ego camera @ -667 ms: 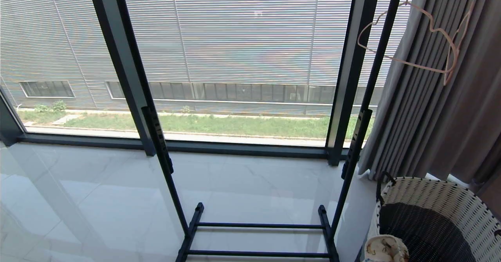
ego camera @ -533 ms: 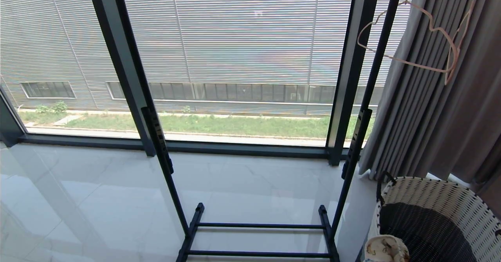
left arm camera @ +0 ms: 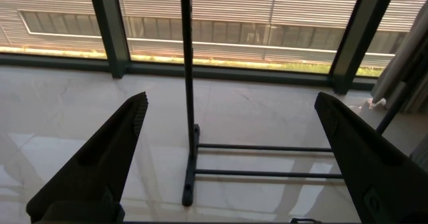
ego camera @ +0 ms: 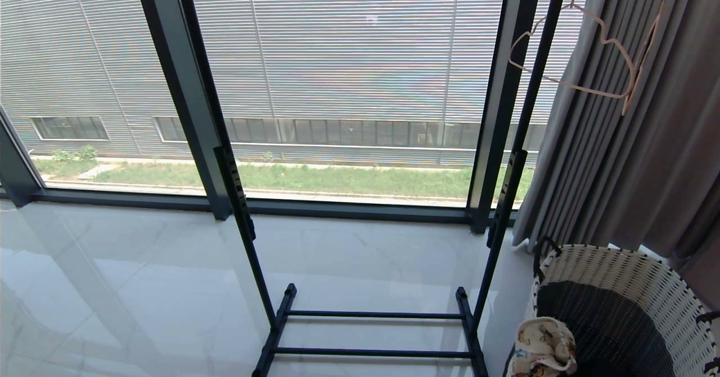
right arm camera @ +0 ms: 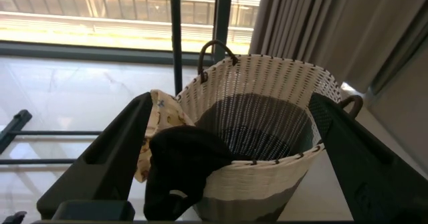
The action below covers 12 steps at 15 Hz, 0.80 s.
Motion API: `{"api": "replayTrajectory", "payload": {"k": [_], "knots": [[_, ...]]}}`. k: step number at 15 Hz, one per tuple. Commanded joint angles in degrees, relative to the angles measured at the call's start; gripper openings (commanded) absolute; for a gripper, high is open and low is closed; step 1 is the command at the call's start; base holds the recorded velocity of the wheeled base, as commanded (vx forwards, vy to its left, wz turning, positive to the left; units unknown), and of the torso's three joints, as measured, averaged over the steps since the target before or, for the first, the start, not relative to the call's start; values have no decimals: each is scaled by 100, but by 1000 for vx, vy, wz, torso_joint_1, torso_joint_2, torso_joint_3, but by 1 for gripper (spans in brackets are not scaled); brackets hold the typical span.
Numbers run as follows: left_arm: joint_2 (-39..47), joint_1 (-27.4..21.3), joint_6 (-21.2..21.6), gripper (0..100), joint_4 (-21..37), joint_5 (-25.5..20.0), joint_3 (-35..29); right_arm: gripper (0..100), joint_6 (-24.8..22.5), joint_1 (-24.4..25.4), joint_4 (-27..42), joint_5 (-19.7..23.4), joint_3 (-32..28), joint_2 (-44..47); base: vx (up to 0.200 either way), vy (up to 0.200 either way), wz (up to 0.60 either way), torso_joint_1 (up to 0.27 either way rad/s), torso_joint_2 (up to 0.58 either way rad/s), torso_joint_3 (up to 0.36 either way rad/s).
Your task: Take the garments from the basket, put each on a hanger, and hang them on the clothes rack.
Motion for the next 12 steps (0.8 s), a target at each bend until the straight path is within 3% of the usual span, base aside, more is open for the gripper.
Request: {"api": "replayTrajectory", "payload": {"k": [1, 4, 5, 6, 8, 9, 12], "knots": [[0, 3, -1, 100, -2, -1, 0, 100, -13, 28, -2, 1, 0, 125, 0, 0, 0, 0, 0, 0], [0, 3, -1, 100, -2, -1, 0, 100, -356, 28, -11, 37, -9, 99, 0, 0, 0, 0, 0, 0], [0, 3, -1, 100, -2, -1, 0, 100, -435, 28, -29, 239, -62, 72, 0, 0, 0, 0, 0, 0], [0, 3, -1, 100, -2, -1, 0, 100, -444, 98, 15, 511, -580, 327, 0, 0, 0, 0, 0, 0], [0, -5, -18, 100, -2, -1, 0, 100, -496, 292, 59, 582, -1468, 1408, 0, 0, 0, 0, 0, 0], [0, -5, -18, 100, -2, -1, 0, 100, -962, 309, 200, 573, -1793, 2419, 0, 0, 0, 0, 0, 0], [0, 3, -18, 100, -2, -1, 0, 100, -2738, 274, 525, 423, -1538, 4309, 0, 0, 0, 0, 0, 0]]}}
